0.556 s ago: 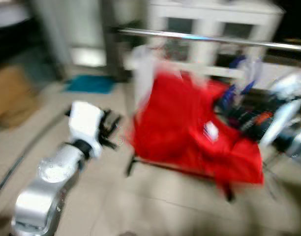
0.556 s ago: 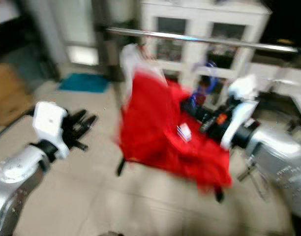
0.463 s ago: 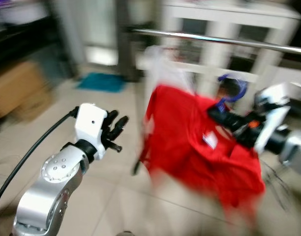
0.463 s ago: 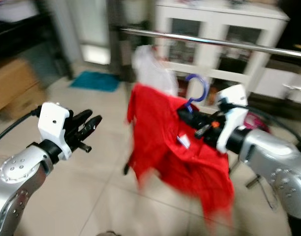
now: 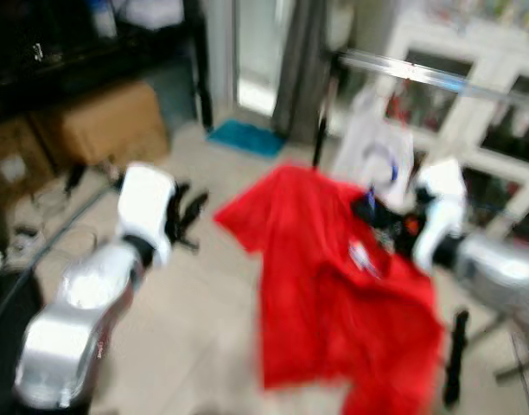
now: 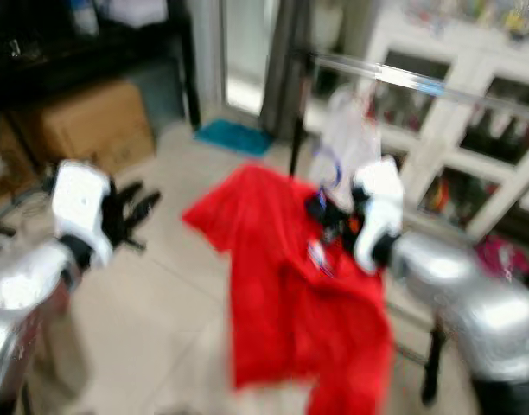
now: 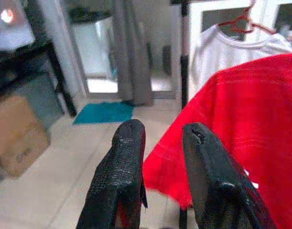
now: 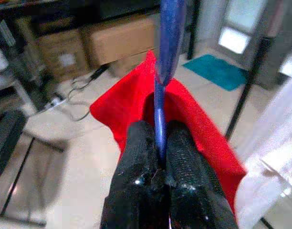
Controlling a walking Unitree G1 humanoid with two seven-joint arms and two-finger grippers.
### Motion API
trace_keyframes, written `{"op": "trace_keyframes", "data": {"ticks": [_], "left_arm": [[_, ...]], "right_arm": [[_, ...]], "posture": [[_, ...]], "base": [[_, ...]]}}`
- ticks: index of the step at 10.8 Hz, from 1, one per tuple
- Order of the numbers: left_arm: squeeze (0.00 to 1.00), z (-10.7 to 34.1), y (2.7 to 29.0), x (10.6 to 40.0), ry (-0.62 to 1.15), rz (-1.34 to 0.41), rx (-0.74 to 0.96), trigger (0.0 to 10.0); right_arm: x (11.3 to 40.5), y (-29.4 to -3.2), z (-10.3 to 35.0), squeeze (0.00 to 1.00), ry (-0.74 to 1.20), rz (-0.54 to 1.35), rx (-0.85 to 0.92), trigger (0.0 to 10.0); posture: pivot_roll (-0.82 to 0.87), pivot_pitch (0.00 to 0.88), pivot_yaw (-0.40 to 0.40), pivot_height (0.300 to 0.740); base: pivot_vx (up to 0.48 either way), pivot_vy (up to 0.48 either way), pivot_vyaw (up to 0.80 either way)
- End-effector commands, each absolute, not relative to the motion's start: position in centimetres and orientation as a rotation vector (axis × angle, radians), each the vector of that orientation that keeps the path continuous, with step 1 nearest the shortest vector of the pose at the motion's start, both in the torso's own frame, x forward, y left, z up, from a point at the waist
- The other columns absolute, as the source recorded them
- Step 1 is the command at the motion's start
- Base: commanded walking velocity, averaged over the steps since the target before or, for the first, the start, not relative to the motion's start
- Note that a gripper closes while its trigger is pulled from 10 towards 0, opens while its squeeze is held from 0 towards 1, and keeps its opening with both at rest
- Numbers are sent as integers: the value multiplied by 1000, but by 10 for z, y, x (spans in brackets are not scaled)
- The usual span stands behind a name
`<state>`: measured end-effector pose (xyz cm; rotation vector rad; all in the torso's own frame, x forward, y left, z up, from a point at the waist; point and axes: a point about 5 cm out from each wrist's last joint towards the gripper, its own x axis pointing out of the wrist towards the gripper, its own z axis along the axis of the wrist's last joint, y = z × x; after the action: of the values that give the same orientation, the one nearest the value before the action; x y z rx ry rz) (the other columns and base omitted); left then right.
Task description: Hang hanger
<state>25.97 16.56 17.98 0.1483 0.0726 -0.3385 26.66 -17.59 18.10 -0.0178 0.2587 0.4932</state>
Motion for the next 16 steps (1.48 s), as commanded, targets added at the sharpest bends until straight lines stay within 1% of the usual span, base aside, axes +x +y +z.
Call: {"op": "trace_keyframes", "data": {"ticks": [1,2,3,4,6,7,9,10,12,14,16], "left_arm": [[0,179,160,260,61,-338,140,10000],[0,167,156,260,73,-315,158,10000],[0,161,157,259,83,-312,143,10000],[0,152,162,261,106,-279,129,10000],[0,145,169,260,113,-227,155,10000],[0,145,169,260,109,-226,134,10000],[0,143,164,258,97,-278,123,10000],[0,143,165,259,94,-269,105,10000],[0,143,167,258,101,-272,109,10000],[0,143,167,258,100,-274,115,10000],[0,144,167,258,100,-279,122,10000]], "right_arm": [[269,-186,183,0,223,406,-30,10000],[263,-194,152,0,296,220,-7,10000],[258,-196,139,0,330,165,-23,10000],[255,-196,126,0,360,104,3,10000],[255,-202,121,0,293,-33,-63,10000],[257,-203,124,0,272,-49,-48,10000],[257,-199,122,0,276,-34,-36,10000],[258,-194,121,0,261,-14,17,10000],[261,-193,121,0,243,-12,12,10000],[263,-187,122,0,229,-20,98,10000],[265,-180,120,0,239,-19,99,10000]], "posture": [[-39,0,-55,740],[-39,0,-54,740],[-40,0,-51,740],[-29,0,-48,740],[-29,0,-41,740],[-34,0,-42,740],[-40,0,-41,740],[-38,0,-41,740],[-35,0,-42,740],[-19,0,-38,740],[-12,0,-38,740]], "base": [[0,0,0],[0,0,0],[0,0,0],[0,0,-488],[0,0,-775],[0,0,-788],[0,0,-788],[270,0,-788],[364,0,0],[399,0,0],[396,0,0]]}}
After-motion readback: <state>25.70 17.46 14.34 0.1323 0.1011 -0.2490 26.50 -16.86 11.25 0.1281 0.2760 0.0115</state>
